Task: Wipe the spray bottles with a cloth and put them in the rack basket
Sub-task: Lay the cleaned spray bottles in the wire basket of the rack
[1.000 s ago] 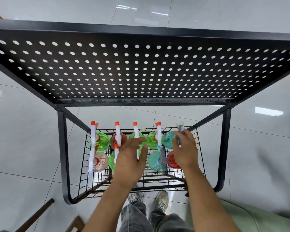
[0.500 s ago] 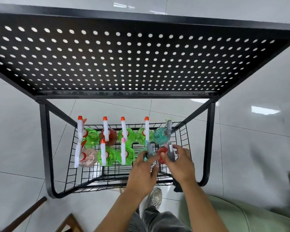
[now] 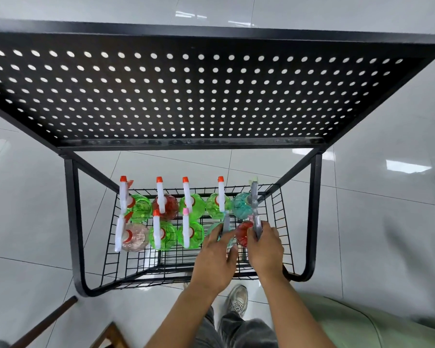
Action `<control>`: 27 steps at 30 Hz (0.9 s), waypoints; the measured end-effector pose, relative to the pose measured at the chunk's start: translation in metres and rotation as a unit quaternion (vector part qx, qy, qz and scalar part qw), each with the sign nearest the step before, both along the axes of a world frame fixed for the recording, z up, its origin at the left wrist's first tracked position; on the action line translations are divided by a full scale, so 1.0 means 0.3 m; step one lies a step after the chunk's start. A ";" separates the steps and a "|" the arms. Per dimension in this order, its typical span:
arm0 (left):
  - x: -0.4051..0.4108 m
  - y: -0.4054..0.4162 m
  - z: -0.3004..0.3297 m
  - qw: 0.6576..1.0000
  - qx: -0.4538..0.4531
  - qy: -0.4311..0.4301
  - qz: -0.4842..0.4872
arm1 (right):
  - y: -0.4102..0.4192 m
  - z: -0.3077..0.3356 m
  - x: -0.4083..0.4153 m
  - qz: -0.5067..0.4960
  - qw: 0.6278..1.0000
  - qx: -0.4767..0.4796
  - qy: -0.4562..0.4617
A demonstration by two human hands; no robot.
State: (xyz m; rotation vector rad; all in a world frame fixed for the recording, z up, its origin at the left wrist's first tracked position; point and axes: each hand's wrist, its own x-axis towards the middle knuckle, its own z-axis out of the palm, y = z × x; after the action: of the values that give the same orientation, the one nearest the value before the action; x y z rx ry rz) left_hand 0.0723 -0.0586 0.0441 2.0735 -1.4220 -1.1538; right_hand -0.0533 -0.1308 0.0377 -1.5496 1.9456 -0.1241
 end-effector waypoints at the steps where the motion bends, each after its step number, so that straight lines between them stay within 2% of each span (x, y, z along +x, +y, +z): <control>1: 0.002 0.000 0.001 1.000 -0.001 -0.001 -0.001 | 0.001 0.000 0.002 0.001 1.000 -0.003 0.003; 27: -0.015 -0.008 0.018 0.999 0.026 -0.010 -0.029 | 0.042 0.012 0.002 0.015 0.998 -0.021 0.054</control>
State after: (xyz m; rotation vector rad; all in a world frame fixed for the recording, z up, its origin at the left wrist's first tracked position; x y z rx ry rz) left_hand 0.0677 -0.0609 0.0495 2.0970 -1.4866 -1.2077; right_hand -0.0528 -0.1181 0.0412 -1.6410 2.0136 -0.0705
